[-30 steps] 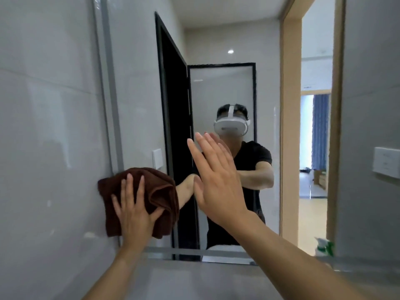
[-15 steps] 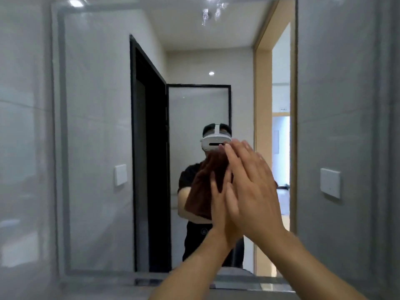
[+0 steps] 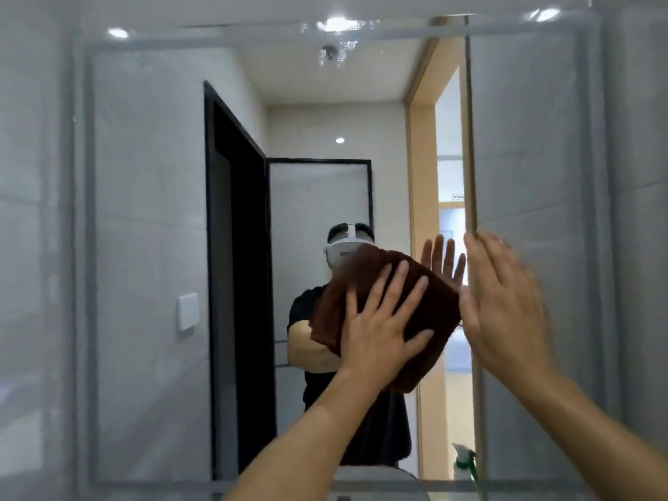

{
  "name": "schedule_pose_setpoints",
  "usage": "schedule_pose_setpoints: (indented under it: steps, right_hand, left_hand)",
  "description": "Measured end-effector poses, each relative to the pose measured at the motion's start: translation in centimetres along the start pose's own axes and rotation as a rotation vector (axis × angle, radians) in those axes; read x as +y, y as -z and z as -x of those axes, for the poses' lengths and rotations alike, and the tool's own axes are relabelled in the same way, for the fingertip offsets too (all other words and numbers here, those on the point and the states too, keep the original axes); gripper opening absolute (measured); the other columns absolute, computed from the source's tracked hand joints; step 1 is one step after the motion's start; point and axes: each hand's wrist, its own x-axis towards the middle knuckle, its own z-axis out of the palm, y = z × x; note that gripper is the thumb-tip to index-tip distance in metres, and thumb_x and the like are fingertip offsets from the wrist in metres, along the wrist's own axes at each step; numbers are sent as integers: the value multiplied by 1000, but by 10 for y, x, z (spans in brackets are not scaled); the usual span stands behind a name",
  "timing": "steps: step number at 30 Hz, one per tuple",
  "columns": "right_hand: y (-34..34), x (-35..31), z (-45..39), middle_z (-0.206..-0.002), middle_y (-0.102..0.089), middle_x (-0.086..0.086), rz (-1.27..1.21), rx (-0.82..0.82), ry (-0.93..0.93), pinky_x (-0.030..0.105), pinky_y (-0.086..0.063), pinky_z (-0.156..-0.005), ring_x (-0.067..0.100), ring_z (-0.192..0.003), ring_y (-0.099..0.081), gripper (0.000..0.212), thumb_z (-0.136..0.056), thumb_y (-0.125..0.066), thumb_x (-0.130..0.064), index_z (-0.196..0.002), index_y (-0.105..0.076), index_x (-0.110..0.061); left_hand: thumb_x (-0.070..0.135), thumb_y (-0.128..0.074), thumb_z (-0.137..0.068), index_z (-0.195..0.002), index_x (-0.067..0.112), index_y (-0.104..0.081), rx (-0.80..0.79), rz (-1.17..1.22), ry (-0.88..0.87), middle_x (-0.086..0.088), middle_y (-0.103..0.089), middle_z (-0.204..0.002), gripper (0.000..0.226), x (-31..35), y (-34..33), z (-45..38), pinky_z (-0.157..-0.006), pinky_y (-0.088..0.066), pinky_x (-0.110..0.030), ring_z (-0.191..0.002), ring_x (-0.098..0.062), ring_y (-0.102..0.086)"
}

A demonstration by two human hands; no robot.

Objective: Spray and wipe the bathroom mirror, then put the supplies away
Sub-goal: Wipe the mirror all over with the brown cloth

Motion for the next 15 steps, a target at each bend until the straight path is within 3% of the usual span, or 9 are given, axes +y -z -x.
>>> schedule_pose_setpoints:
  steps: [2,9,12,15]
  right_hand:
    - [-6,-7,-13,-164,-29,8,17,-6,-15,49,-23,-122,26,-152,-25,63,-97,-55,-13,-156,-32,-15]
    - [-33,-62,-49,-161,-34,13,4,41,22,50,-24,-119,32,-148,-30,62,-92,-44,-27,-152,-40,-13]
    - [-44,-77,-60,-160,-35,14,25,82,62,52,-26,-118,32,-148,-31,62,-91,-45,-26,-151,-41,-11]
    - [-48,-80,-65,-161,-34,13,23,98,73,51,-23,-121,31,-150,-28,63,-91,-46,-26,-152,-41,-12]
  left_hand:
    - [66,-47,-89,-155,36,-27,-135,-59,63,1,-15,-166,76,-60,0,10,-118,-10,-61,-153,-20,-16]
    - [63,-31,-92,-157,27,-23,-68,-227,558,-6,-16,-166,74,-303,67,55,-116,-16,-65,-152,-27,-15]
    - [59,-28,-92,-157,20,-22,-61,-215,700,-9,-14,-166,76,-334,73,61,-115,-18,-66,-152,-30,-15]
    - [54,-28,-93,-157,21,-21,0,-196,780,-10,-14,-165,72,-313,60,48,-116,-14,-67,-153,-30,-13]
